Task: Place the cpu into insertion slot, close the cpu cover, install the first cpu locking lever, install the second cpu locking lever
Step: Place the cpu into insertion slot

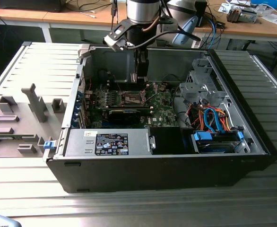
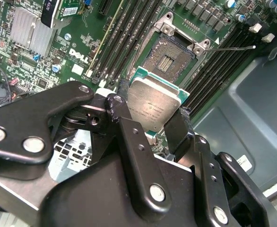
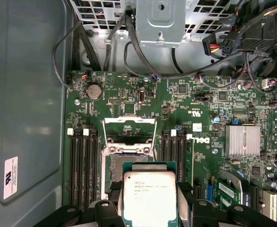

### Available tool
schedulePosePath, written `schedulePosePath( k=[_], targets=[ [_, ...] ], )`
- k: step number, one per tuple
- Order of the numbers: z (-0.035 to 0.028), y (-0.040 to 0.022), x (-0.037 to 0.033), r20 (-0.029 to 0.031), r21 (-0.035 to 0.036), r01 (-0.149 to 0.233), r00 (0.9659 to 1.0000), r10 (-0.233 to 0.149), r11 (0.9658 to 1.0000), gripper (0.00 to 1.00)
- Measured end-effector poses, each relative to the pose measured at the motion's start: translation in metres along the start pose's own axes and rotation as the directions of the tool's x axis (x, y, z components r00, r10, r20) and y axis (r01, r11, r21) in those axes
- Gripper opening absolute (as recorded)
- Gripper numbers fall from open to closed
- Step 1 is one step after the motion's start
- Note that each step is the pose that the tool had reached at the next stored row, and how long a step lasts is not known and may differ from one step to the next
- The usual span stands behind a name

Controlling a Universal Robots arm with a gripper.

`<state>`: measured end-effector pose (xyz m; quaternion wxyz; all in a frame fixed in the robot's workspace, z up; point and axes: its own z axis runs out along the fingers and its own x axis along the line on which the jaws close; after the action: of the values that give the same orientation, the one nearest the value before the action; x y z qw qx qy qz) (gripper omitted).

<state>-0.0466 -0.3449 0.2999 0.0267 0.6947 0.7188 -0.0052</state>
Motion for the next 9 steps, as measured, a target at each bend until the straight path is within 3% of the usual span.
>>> schedulePosePath(
  k=[9],
  targets=[
    [0.0023,-0.0001,0.0001,0.0000,0.0001,0.000,1.0000,0.000,1.0000,0.55]
  ],
)
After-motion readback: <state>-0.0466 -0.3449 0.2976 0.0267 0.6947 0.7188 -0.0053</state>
